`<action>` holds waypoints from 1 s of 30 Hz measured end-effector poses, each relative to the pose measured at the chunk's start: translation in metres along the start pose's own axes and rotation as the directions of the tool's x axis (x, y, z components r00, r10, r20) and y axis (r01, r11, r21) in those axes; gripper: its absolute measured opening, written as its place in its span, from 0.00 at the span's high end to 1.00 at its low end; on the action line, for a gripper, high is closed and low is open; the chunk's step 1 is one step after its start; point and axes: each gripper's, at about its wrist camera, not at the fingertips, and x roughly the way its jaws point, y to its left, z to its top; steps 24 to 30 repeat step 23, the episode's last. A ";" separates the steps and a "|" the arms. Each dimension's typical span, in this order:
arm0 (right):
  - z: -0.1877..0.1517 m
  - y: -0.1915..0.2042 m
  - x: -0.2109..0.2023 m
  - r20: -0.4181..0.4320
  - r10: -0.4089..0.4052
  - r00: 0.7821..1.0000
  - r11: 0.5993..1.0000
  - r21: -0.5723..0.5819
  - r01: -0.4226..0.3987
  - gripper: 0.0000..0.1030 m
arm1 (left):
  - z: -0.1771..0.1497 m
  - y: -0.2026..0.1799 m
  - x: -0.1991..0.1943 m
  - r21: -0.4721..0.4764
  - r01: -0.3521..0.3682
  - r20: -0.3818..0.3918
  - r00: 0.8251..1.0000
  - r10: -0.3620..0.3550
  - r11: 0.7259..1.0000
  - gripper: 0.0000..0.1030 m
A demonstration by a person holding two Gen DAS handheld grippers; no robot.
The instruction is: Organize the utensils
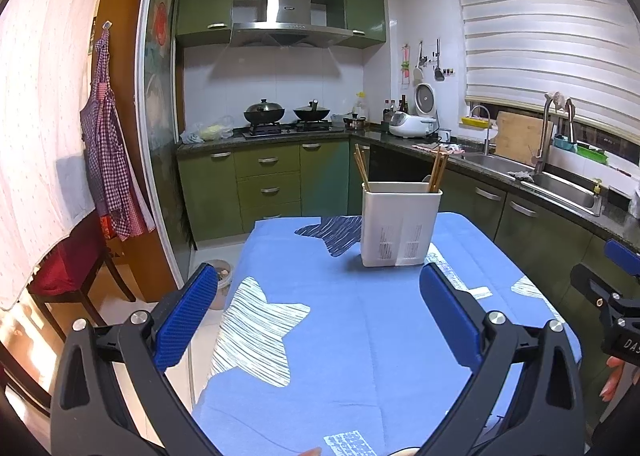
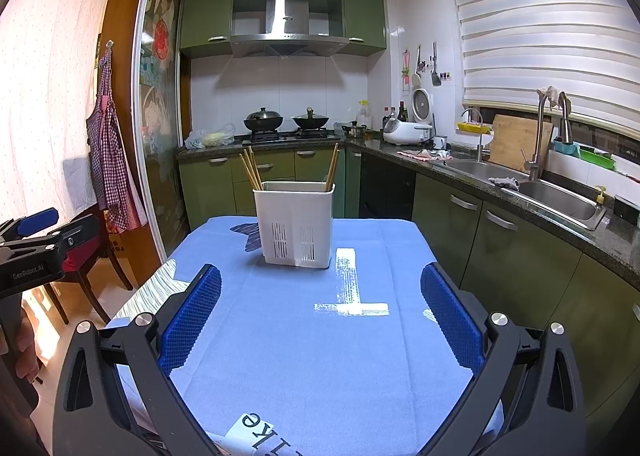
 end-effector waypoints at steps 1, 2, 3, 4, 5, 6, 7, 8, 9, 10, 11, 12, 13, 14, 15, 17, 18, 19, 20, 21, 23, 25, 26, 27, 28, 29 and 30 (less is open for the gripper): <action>0.000 0.000 0.000 -0.001 0.000 1.000 1.000 0.000 0.000 0.04 | 0.000 0.000 0.000 0.004 -0.010 0.005 1.000 0.010 1.000 0.06; 0.000 0.000 0.000 -0.001 0.000 1.000 1.000 0.000 0.000 0.04 | 0.000 -0.001 -0.001 0.007 -0.017 0.013 1.000 0.017 1.000 0.06; -0.001 0.001 0.001 -0.002 0.000 1.000 1.000 0.000 0.000 0.04 | 0.000 -0.001 -0.002 0.009 -0.020 0.017 1.000 0.020 1.000 0.06; -0.001 0.001 0.002 -0.004 -0.001 1.000 1.000 0.000 0.001 0.04 | 0.000 -0.001 -0.002 0.013 -0.019 0.026 0.999 0.019 1.000 0.06; -0.002 0.002 0.003 -0.007 0.000 1.000 1.000 -0.001 0.000 0.04 | 0.000 -0.002 -0.003 0.019 -0.011 0.037 0.999 0.011 1.000 0.07; -0.003 0.003 0.004 -0.010 0.001 1.000 1.000 -0.001 -0.002 0.04 | 0.000 -0.003 -0.004 0.030 0.000 0.051 0.999 -0.001 1.000 0.07; -0.004 0.003 0.005 -0.011 0.003 1.000 1.000 0.000 -0.003 0.04 | 0.000 -0.005 -0.005 0.043 0.005 0.064 0.998 -0.008 0.999 0.07; -0.005 0.004 0.006 -0.012 0.003 1.000 1.000 0.000 -0.003 0.04 | 0.000 -0.007 -0.005 0.054 0.005 0.072 0.997 -0.009 0.999 0.07; -0.005 0.005 0.007 -0.013 0.003 1.000 1.000 0.001 -0.003 0.04 | 0.000 -0.008 -0.005 0.058 0.011 0.076 0.997 -0.015 0.998 0.07; -0.006 0.006 0.007 -0.014 0.004 1.000 1.000 0.001 -0.004 0.04 | 0.000 -0.007 -0.005 0.058 0.030 0.081 0.996 -0.035 0.998 0.07; -0.006 0.006 0.008 -0.015 0.005 1.000 1.000 0.002 -0.005 0.04 | 0.001 -0.007 -0.004 0.057 0.041 0.080 0.996 -0.046 0.997 0.07; -0.006 0.007 0.008 -0.016 0.005 1.000 1.000 0.003 -0.005 0.04 | 0.001 -0.007 -0.003 0.057 0.057 0.077 0.995 -0.062 0.997 0.07; -0.006 0.007 0.009 -0.018 0.004 1.000 1.000 0.003 -0.004 0.04 | 0.001 -0.007 -0.002 0.055 0.061 0.073 0.995 -0.065 0.997 0.07; -0.006 0.007 0.010 -0.019 0.003 1.000 1.000 0.004 -0.003 0.04 | 0.001 -0.007 0.001 0.053 0.056 0.064 0.996 -0.059 0.997 0.07; -0.007 0.006 0.011 -0.022 0.002 1.000 1.000 0.007 -0.002 0.04 | 0.001 -0.007 0.002 0.053 0.047 0.061 0.997 -0.050 0.997 0.07; -0.008 0.005 0.016 -0.034 0.001 0.999 1.000 0.013 -0.001 0.04 | 0.001 -0.007 0.008 0.057 0.003 0.045 0.999 -0.005 0.998 0.06; -0.007 0.003 0.018 -0.040 0.001 0.999 1.000 0.015 0.000 0.04 | 0.000 -0.007 0.013 0.056 -0.017 0.030 0.999 0.015 0.998 0.07; -0.009 0.003 0.022 -0.049 -0.001 0.999 1.000 0.018 0.002 0.04 | 0.000 -0.005 0.016 0.051 -0.012 0.018 1.000 0.011 0.999 0.07; -0.010 0.003 0.025 -0.055 -0.002 0.998 1.000 0.019 0.003 0.04 | -0.001 -0.005 0.019 0.046 -0.003 0.008 1.000 0.003 0.999 0.07; -0.011 0.003 0.028 -0.062 -0.004 0.998 1.000 0.021 0.005 0.04 | -0.002 -0.004 0.023 0.039 0.004 -0.007 1.000 -0.004 0.999 0.07; -0.012 0.002 0.032 -0.070 -0.006 0.998 1.000 0.021 0.007 0.04 | -0.005 -0.001 0.037 0.026 0.001 -0.045 0.999 0.000 1.000 0.07; -0.012 0.002 0.032 -0.070 -0.006 0.998 1.000 0.021 0.007 0.04 | -0.005 -0.001 0.037 0.026 0.001 -0.045 0.999 0.000 1.000 0.07; -0.012 0.002 0.032 -0.070 -0.006 0.998 1.000 0.021 0.007 0.04 | -0.005 -0.001 0.037 0.026 0.001 -0.045 0.999 0.000 1.000 0.07; -0.012 0.002 0.032 -0.070 -0.006 0.998 1.000 0.021 0.007 0.04 | -0.005 -0.001 0.037 0.026 0.001 -0.045 0.999 0.000 1.000 0.07; -0.012 0.002 0.032 -0.070 -0.006 0.998 1.000 0.021 0.007 0.04 | -0.005 -0.001 0.037 0.026 0.001 -0.045 0.999 0.000 1.000 0.07; -0.012 0.002 0.032 -0.070 -0.006 0.998 1.000 0.021 0.007 0.04 | -0.005 -0.001 0.037 0.026 0.001 -0.045 0.999 0.000 1.000 0.07; -0.012 0.002 0.032 -0.070 -0.006 0.998 1.000 0.021 0.007 0.04 | -0.005 -0.001 0.037 0.026 0.001 -0.045 0.999 0.000 1.000 0.07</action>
